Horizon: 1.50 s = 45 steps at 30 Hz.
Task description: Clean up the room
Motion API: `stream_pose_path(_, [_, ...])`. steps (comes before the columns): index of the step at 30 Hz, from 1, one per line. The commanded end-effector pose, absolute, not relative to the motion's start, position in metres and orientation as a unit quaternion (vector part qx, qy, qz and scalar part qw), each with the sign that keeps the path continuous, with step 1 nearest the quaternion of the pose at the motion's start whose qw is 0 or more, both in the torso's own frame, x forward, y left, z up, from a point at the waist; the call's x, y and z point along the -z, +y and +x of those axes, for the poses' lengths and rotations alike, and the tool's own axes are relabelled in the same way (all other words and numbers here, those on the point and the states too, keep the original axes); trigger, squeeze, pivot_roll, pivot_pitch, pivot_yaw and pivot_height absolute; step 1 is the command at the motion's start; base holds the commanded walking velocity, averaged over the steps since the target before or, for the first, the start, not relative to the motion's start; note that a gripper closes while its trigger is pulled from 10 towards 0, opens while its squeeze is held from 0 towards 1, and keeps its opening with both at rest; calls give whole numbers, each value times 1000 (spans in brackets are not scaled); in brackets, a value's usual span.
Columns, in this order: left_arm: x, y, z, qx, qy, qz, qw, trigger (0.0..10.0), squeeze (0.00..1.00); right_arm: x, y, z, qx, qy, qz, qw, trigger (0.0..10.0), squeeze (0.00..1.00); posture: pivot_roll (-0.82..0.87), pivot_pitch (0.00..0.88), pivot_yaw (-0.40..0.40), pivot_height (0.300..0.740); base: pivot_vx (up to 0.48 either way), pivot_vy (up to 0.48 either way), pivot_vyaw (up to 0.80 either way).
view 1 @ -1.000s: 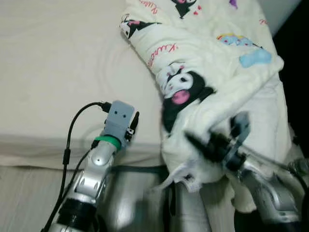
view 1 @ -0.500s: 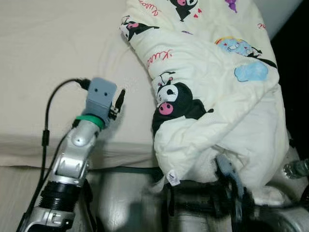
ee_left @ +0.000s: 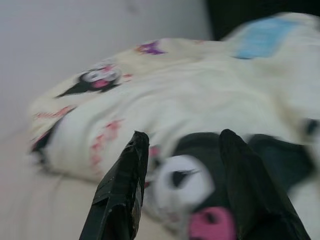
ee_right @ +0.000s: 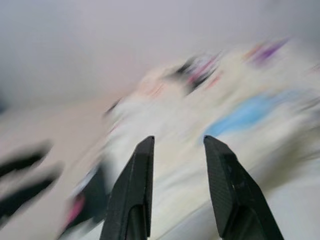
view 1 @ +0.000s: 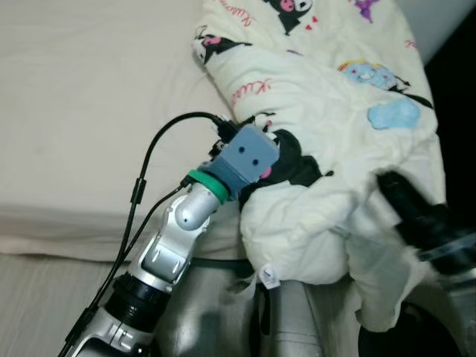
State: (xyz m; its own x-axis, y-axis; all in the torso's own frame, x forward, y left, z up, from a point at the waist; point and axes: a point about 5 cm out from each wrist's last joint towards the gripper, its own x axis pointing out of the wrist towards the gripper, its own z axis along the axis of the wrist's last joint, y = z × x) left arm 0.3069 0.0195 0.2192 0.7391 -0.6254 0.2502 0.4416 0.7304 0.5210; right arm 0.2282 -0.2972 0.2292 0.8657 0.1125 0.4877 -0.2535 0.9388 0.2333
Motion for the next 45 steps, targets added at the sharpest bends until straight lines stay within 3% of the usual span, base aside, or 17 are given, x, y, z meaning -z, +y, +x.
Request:
stream_pose_path(1, [-211, 6, 297, 335, -192, 239, 891, 10000, 0, -238, -328, 219, -5, -276, 146, 950, 10000, 0, -250, 159, 16, 505, 0, 0, 0])
stream_pose_path(7, [-184, -11, 281, 418, -136, 286, 851, 10000, 0, -242, -340, 231, 57, -263, 114, 956, 10000, 0, -255, 147, 8, 505, 0, 0, 0])
stream_pose_path(8, [-175, -16, 277, 435, -122, 299, 841, 10000, 255, -239, -336, 238, 56, -252, 110, 960, 10000, 0, -255, 147, 8, 505, 0, 0, 0])
stream_pose_path(9, [-169, -20, 275, 439, -116, 306, 837, 10000, 651, -235, -330, 243, 50, -242, 112, 963, 10000, 0, -255, 147, 8, 505, 0, 0, 0])
stream_pose_path(10, [-169, -20, 275, 439, -116, 306, 837, 10000, 651, -235, -330, 243, 50, -242, 112, 963, 10000, 0, -255, 147, 8, 505, 0, 0, 0])
stream_pose_path(11, [-164, -24, 276, 435, -111, 314, 837, 10000, 1000, -231, -323, 249, 41, -233, 115, 965, 10000, 0, -253, 149, 2, 505, 0, 0, 0])
stream_pose_path(18, [-159, -35, 280, 400, -89, 307, 859, 10000, 1000, -219, -307, 260, 17, -210, 126, 969, 10000, 0, -258, 158, -3, 505, 0, 0, 0])
stream_pose_path(19, [-152, -41, 283, 379, -70, 314, 867, 10000, 612, -216, -305, 261, 16, -204, 128, 970, 10000, 0, -264, 163, -6, 505, 0, 0, 0])
stream_pose_path(20, [-148, -42, 285, 365, -59, 317, 873, 10000, 0, -216, -305, 262, 17, -203, 128, 971, 10000, 0, -269, 165, -5, 505, 0, 0, 0])
stream_pose_path(24, [-143, -43, 287, 347, -45, 319, 881, 10000, 0, -215, -305, 262, 20, -202, 126, 971, 10000, 0, -271, 173, -5, 505, 0, 0, 0])
stream_pose_path(25, [-140, -40, 290, 334, -35, 318, 887, 6824, 0, -214, -305, 263, 23, -199, 124, 972, 10000, 0, -269, 177, -3, 505, 0, 0, 0])
stream_pose_path(26, [-140, -40, 290, 334, -35, 318, 887, 6824, 0, -214, -305, 263, 23, -199, 124, 972, 10000, 0, -269, 177, -3, 505, 0, 0, 0])
stream_pose_path(27, [-141, -33, 294, 314, -26, 301, 900, 0, 0, -212, -305, 263, 25, -197, 124, 972, 10000, 0, -269, 177, -3, 505, 0, 0, 0])
stream_pose_path(35, [-149, 11, 302, 259, 18, 219, 940, 0, 0, -206, -302, 265, 26, -192, 128, 973, 10000, 0, -239, 187, 2, 505, 0, 0, 0])
stream_pose_path(45, [-170, 58, 298, 275, 0, 156, 949, 0, 0, -205, -301, 273, 24, -187, 129, 974, 10000, 0, -208, 186, -3, 505, 0, 0, 0])
